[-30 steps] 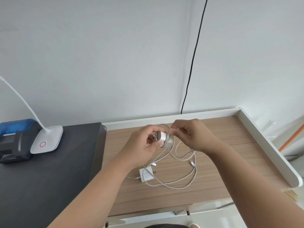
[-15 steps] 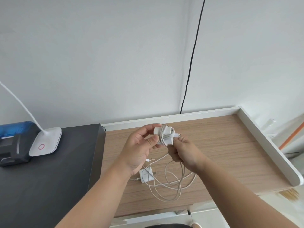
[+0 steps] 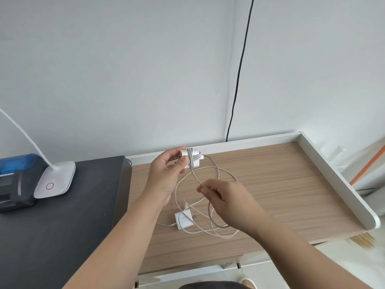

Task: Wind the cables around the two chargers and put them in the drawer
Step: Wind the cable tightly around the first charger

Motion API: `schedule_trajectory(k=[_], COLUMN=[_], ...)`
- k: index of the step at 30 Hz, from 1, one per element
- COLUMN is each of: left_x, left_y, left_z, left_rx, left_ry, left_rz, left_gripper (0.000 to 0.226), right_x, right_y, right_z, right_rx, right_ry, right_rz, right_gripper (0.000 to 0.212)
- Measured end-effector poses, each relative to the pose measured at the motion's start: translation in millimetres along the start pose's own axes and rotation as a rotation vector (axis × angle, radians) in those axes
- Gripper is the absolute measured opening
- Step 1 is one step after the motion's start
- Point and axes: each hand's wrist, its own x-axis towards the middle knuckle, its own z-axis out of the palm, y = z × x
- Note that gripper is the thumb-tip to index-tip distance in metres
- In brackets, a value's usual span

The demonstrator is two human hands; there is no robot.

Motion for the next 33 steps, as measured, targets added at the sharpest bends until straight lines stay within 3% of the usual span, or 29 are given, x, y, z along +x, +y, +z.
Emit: schedule_trajectory(k=[5,12,17,24,28,33], left_x=[-2,-8,-19,-24,-20,-18], left_y=[-15,-19,-2,10,8,0], left_z=[-3,1,-1,-4,1,9], left_rx=[0.551,0.631,0.487,-0.051,-0.31,-0.484], left_ry=[-0.015,-0.178,-0.418,-0.502,-0.391,-0.216], left_rz=[0.202,0.237,0.15,0.039,-0.016,-0.105], left_gripper=[0.026,0.032,0.037,0.038,0.048,0.026], right_x=[15,51,68,72,65,59], right_y=[-2,21,50,69,57,43], right_z=[-37,-65,-62,-30,-4,21], right_rx=[-0.134,-0.228,-0.159,0.443,0.611,0.481], right_ry=[0.036,0.176,0.16,-0.035,0.013,0.108], right_rz=[-0.091,-0.071,-0.093,-0.056,0.021,0.074], right_gripper=[0.017,0.01,0.014,0.02,0.021,0.025])
